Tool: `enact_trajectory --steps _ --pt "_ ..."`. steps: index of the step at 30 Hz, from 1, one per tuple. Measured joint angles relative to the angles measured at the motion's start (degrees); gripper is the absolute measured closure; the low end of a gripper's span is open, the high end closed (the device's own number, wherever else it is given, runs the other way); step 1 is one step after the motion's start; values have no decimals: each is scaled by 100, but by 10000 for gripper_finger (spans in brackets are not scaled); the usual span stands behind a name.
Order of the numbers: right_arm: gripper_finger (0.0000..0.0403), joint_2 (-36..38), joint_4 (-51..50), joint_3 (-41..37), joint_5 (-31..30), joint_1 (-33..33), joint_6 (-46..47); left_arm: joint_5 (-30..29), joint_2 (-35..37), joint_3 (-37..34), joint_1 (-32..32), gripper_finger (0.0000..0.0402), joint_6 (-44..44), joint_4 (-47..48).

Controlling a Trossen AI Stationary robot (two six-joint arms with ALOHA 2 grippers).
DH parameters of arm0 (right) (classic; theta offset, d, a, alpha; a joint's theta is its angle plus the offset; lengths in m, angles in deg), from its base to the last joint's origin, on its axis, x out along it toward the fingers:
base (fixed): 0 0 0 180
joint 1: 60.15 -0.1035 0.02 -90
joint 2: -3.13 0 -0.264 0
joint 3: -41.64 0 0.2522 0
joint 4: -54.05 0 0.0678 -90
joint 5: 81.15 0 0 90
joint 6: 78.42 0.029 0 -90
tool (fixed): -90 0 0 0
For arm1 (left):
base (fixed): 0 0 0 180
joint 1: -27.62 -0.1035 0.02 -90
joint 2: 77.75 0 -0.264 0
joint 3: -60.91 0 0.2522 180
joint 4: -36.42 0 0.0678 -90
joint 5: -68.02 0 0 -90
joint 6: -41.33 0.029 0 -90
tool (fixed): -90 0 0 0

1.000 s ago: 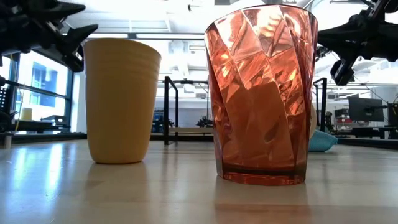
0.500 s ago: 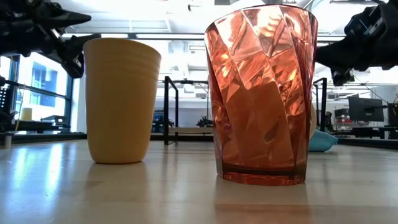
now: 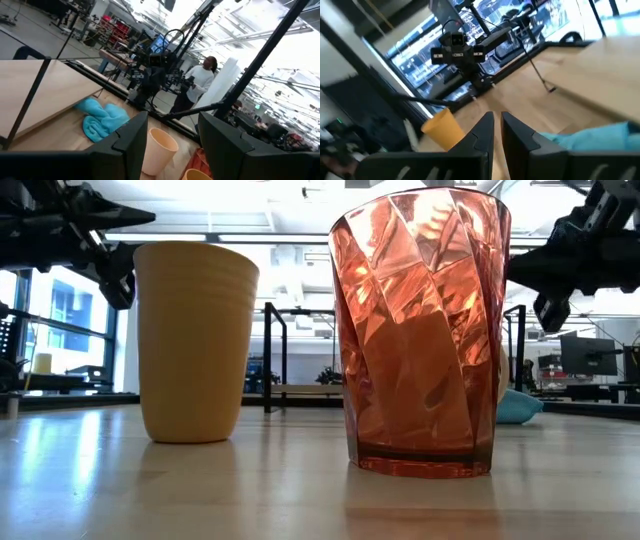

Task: Stack small to large cups/mugs on shelf
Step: Put the orange mug on the shelf

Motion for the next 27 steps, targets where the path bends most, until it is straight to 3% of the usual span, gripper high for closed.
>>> enact_trajectory --steps 3,6,9,11,14,20,27 --pt "378 -5 157 0 337 -58 510 1 0 1 0 236 -138 3" --pt "378 -85 1035 0 643 -250 557 59 1 0 0 236 -230 7" --pt "378 -291 2059 80 647 -499 -139 180 -1 0 0 236 -284 13" --pt "378 -456 2202 273 642 -632 -747 198 1 0 2 236 -285 31" --pt "378 -841 1932 584 491 -718 -1221 197 0 2 2 236 -289 52" --pt "377 -2262 1759 1273 504 -831 -1191 167 0 0 2 236 -291 50" --pt "374 -4187 -102 2448 442 -1193 -761 157 -1 0 2 236 -304 48"
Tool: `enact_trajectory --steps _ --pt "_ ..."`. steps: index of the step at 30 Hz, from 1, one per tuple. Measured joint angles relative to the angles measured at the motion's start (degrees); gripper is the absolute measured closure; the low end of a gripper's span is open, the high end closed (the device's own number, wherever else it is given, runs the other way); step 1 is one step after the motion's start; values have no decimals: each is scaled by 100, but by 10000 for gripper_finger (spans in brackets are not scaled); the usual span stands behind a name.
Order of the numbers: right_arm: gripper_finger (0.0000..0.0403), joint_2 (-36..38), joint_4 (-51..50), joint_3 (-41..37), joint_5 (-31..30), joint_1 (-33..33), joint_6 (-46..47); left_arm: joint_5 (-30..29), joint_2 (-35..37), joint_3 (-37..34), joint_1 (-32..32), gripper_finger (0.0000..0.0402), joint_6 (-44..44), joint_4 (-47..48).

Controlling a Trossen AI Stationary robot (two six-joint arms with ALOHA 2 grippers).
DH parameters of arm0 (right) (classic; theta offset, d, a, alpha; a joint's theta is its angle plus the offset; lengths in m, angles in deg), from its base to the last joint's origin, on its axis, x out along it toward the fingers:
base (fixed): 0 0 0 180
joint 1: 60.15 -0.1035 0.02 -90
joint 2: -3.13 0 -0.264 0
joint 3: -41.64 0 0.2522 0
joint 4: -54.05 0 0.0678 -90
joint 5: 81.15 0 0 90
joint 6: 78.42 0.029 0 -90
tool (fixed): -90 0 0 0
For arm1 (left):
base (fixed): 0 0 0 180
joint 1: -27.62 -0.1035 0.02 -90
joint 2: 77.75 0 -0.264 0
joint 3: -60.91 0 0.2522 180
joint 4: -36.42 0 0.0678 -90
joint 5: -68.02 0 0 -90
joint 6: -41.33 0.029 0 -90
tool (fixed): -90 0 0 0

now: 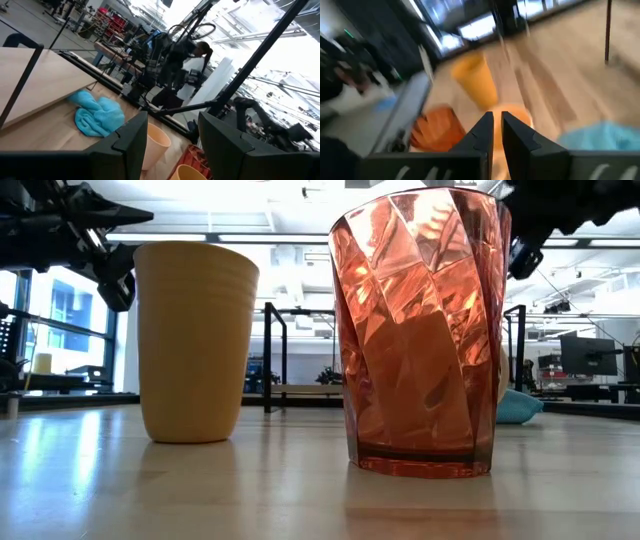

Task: Stack small to large cups/mugs on shelf
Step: Put the orange mug on the shelf

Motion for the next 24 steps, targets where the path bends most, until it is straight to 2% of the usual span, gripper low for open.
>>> enact_trajectory --steps 3,6,12,18,24 --pt "350 -673 -177 416 -24 -201 258 0 1 2 0 236 2 2" --pt "307 -1190 -171 815 -18 -395 465 4 -1 0 0 236 2 6" --pt "227 -1844 -692 1351 -38 -814 1301 125 1 2 0 236 4 206" --pt "222 -2229 -1185 1429 -683 -1452 2701 192 1 1 -1 236 5 589" --pt "233 -2668 -973 1434 -1736 -1970 3315 216 1 2 -2 236 15 645"
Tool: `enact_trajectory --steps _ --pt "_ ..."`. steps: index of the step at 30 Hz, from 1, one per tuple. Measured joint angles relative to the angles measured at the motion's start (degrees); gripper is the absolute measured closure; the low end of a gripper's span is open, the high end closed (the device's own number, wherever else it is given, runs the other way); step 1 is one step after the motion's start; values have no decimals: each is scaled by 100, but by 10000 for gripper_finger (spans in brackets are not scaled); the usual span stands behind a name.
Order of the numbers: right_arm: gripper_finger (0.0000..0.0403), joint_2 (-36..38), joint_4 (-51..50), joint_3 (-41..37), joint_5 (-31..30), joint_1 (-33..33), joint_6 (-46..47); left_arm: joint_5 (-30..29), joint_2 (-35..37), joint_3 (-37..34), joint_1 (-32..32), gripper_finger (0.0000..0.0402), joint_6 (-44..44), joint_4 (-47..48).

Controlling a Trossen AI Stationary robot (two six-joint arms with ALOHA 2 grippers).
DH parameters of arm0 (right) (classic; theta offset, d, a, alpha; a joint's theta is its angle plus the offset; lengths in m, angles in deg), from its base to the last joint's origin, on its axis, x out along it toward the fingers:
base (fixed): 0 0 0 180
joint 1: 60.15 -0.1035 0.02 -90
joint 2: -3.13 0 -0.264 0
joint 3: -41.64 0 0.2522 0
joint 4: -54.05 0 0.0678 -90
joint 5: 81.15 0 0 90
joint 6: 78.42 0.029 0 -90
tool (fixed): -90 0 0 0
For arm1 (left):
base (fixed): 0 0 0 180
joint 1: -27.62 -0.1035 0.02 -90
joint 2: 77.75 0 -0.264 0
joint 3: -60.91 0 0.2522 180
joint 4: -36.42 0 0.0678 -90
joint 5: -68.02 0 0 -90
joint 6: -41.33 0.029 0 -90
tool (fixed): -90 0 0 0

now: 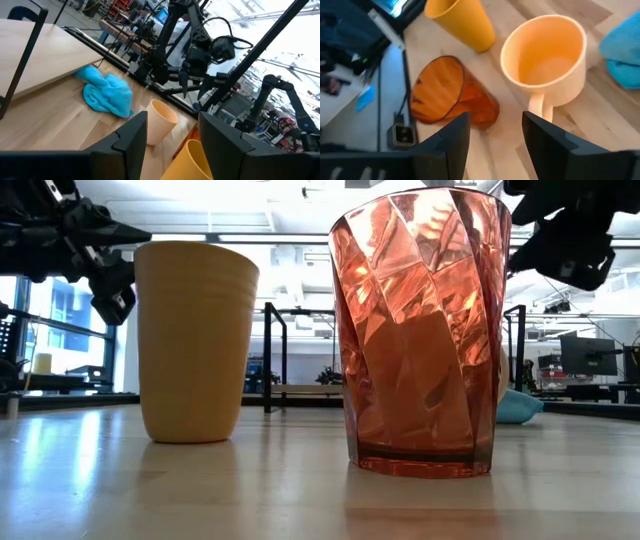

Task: Stack small to large cups/mugs on shelf
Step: Put the orange mug on the shelf

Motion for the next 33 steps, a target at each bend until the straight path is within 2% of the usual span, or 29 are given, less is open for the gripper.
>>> enact_trajectory --steps 4,10,20,33 --pt "238 -408 6 2 -350 -161 209 0 0 -2 1 236 -1 -4" --pt "242 -1012 230 2 -396 -298 296 32 0 -2 1 236 -104 -9" --pt "242 -1644 446 2 -1030 -351 270 104 4 0 0 236 -279 -7" --pt "242 -1720 501 2 -1450 -247 260 83 4 -1 -2 236 -279 -2"
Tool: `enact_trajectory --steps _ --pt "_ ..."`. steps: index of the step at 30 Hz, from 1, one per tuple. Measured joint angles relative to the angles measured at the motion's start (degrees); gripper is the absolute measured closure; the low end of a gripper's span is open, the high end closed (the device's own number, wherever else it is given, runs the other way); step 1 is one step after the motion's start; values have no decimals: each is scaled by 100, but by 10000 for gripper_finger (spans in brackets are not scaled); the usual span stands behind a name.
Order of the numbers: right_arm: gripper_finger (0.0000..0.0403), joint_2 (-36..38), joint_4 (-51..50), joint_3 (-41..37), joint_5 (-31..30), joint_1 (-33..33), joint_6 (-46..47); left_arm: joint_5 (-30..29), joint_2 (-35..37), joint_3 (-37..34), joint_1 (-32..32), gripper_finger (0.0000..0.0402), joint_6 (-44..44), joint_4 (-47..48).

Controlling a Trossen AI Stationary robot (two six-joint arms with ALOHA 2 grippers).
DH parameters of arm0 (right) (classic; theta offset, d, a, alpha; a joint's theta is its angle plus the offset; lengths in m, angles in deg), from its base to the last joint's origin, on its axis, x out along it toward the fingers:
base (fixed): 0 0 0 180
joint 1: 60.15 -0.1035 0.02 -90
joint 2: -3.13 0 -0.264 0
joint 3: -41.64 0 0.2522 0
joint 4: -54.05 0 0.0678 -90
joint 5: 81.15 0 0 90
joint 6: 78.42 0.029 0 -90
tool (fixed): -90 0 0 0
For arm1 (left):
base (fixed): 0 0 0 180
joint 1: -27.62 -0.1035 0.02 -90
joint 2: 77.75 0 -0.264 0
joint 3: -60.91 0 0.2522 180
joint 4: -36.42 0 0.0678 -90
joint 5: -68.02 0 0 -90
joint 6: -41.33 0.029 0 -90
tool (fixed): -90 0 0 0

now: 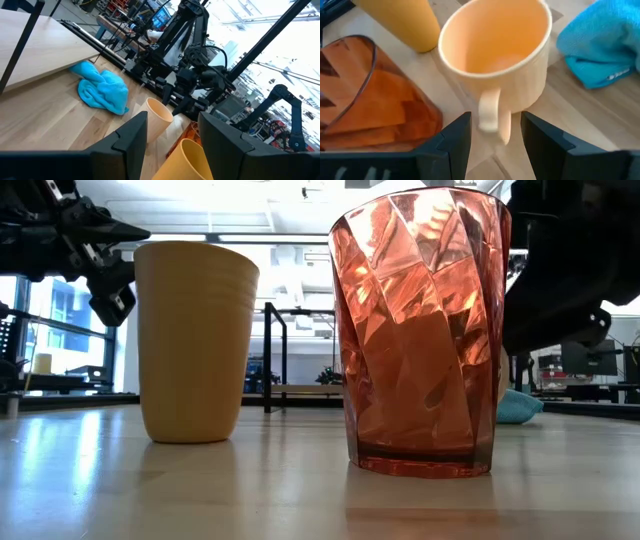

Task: Stack small to large cups/mugs on shelf
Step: Put the orange mug on the shelf

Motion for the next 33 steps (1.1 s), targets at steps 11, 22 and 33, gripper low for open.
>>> enact_trajectory --steps 11,22,33 --pt "242 0 206 0 -3 267 -463 -2 0 0 2 236 -1 2" --pt "242 0 208 0 338 289 -621 -2 0 0 2 236 -1 2" --pt "311 2 236 0 253 289 -767 -4 0 1 2 236 -1 3"
